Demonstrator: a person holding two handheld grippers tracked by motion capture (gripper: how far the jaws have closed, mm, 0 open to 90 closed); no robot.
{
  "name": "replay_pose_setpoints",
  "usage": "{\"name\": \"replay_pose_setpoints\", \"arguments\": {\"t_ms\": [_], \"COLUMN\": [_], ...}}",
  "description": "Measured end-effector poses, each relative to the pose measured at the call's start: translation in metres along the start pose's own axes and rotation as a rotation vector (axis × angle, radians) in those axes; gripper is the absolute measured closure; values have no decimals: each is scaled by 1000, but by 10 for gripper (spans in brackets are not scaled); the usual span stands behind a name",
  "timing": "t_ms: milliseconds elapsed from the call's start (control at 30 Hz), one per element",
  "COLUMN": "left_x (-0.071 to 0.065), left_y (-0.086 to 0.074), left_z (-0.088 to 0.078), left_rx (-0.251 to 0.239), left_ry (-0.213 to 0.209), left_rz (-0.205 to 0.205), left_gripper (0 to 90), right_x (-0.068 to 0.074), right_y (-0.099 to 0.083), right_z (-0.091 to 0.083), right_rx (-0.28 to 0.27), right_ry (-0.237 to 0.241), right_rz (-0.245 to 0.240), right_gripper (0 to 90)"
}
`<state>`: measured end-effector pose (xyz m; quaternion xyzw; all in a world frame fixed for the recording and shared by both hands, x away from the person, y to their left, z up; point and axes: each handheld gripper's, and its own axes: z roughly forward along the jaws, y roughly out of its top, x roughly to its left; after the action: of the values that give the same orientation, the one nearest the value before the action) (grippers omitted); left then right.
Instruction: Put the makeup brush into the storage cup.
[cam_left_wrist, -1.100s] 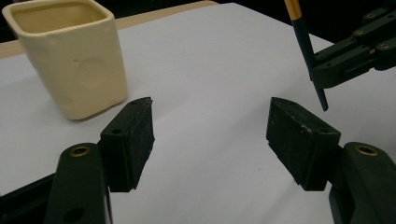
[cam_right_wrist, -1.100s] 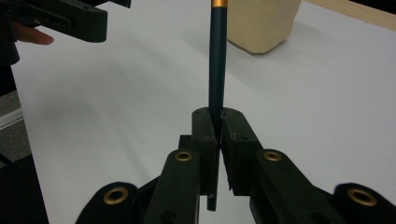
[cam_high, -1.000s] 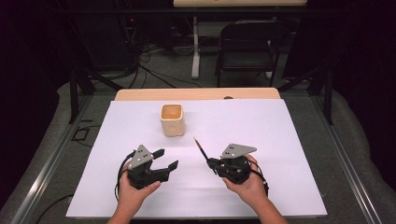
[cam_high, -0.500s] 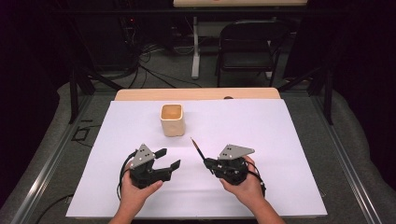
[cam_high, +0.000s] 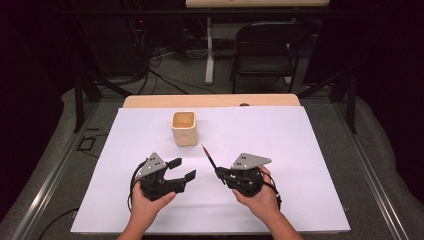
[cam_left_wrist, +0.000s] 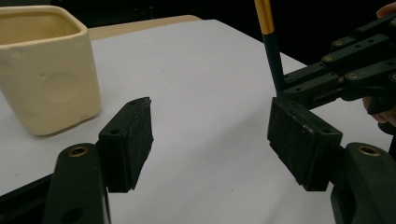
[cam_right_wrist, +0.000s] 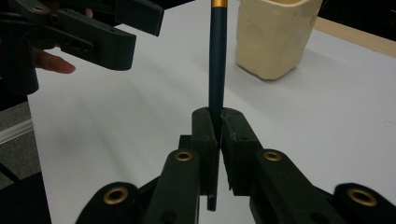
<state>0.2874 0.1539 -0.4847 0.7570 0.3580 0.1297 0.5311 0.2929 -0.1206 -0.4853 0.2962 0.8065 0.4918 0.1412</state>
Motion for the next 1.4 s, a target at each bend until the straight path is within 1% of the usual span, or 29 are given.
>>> {"name": "replay_pose_setpoints", "arguments": {"t_ms": [133,233,333,400,500,633,800,933,967,1033,1100,1233,1267,1400], "left_x": [1,2,3,2,2,3,1,-1,-2,-3,-3,-4,-4,-4], "left_y": [0,0,1,1,1,3,5,6,6,7,8,8,8,9], "left_z": [1,2,3,4,6,7,10,12,12,14,15,17,17,17], "left_rx": [-4,-6,3,0,0,-10,-16,-19,-22,-23,-14,-18,-18,-28], "left_ry": [-2,-4,-13,-4,-3,-25,-42,-58,-48,-60,-66,-70,-77,-85], "left_rz": [0,-18,-21,-22,-27,-42,-49,-44,-45,-48,-44,-65,-68,-86], "left_gripper": [313,316,320,321,323,348,348,351,350,352,354,358,360,369], "right_x": [0,1,2,2,4,4,5,5,5,5,5,5,5,6], "right_y": [-1,-2,-3,-3,-4,-5,-5,-6,-6,-6,-6,-7,-8,-9], "right_z": [0,0,1,2,2,3,3,3,3,3,3,4,4,4], "right_rx": [-12,-17,-22,-23,-28,-34,-42,-49,-48,-48,-48,-52,-53,-55], "right_ry": [-8,-12,-10,-11,-11,-13,-17,-21,-22,-23,-24,-29,-31,-32], "right_rz": [-3,-6,-10,-10,-12,-9,-7,-5,-5,-5,-6,-4,-2,0], "right_gripper": [840,840,840,840,840,840,840,840,840,840,840,840,840,840]}}
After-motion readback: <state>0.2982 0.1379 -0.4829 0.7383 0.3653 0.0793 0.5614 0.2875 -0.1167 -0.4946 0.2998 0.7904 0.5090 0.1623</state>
